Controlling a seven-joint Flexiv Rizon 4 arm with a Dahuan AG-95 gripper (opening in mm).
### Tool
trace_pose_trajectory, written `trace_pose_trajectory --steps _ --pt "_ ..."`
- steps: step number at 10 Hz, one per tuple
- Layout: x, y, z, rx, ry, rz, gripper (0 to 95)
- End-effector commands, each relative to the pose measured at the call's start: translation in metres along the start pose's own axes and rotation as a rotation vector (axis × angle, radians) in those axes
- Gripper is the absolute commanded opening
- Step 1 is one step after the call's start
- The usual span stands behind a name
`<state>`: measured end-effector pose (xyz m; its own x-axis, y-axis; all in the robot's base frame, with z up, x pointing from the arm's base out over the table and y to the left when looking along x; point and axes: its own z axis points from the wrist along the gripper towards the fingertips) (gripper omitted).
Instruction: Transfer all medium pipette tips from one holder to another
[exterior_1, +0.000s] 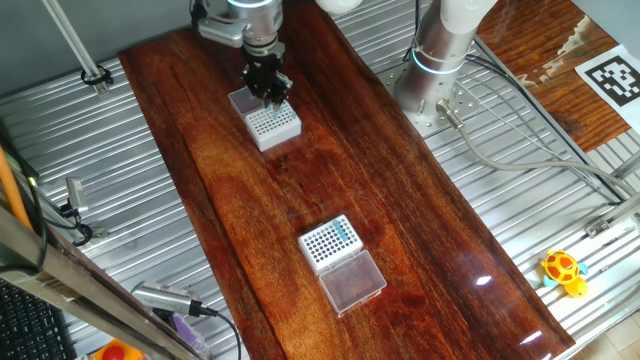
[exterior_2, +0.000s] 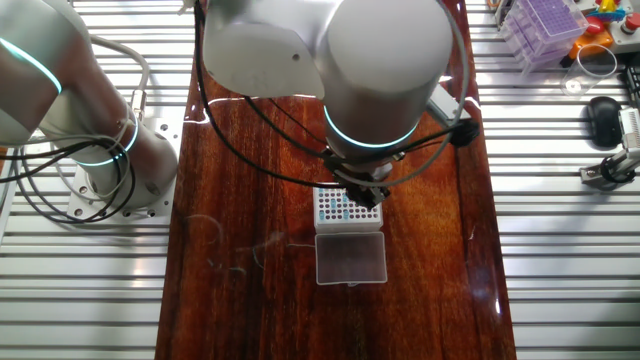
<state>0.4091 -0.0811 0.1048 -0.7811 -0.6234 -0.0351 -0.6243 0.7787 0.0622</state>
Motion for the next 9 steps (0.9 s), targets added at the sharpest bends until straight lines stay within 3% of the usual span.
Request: trace_pose_trajectory --steps 1,9 --pt "0.000 0.001 0.003 0.005 0.000 -0.001 19.0" --pt "0.001 0.000 0.018 0.012 -0.003 -0.014 19.0"
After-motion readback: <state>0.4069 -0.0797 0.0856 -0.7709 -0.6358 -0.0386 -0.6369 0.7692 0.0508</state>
